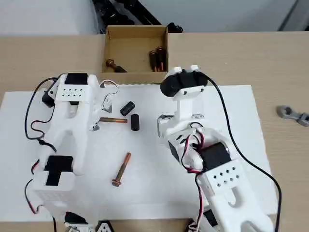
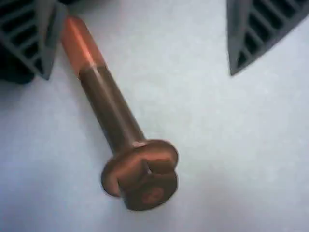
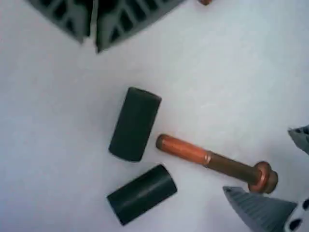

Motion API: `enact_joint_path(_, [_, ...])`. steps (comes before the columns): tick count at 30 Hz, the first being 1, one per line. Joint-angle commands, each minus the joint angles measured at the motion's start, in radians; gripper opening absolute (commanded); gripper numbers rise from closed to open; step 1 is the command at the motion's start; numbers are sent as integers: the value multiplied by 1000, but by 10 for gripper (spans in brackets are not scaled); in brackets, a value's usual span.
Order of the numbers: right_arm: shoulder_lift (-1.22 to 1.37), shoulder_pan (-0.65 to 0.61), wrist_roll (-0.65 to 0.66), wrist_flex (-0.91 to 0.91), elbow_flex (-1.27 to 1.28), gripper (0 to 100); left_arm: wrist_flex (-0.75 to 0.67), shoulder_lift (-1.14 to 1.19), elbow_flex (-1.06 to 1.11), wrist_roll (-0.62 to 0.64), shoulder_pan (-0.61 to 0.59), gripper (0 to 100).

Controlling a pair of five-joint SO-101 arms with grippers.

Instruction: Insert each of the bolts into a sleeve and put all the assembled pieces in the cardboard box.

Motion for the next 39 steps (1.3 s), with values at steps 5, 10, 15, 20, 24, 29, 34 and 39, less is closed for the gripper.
enact_joint_path(5, [7, -13, -57, -15, -12, 7, -44, -5, -4, 49, -12, 225])
enact_joint_path(10, [5, -10, -55, -13, -12, 7, -163, 11, 59, 63, -6, 225])
enact_joint_path(15, [5, -7, -55, -12, -12, 7, -216, 110, 76, 95, -15, 224])
enact_joint_path(20, [5, -7, -52, -12, -12, 7, -292, 226, 76, 92, -38, 224])
enact_joint_path(24, [5, -7, -52, -12, -12, 7, -282, 247, 65, 92, -38, 216])
enact_joint_path(29, [5, -7, -52, -12, -12, 7, -281, 247, 61, 48, -40, 36])
enact_joint_path(34, [5, -7, -54, -12, -12, 7, -270, 247, 59, 28, -38, 5])
enact_joint_path(39, [5, -7, -54, -12, -12, 7, -233, 245, 58, 26, -37, 6])
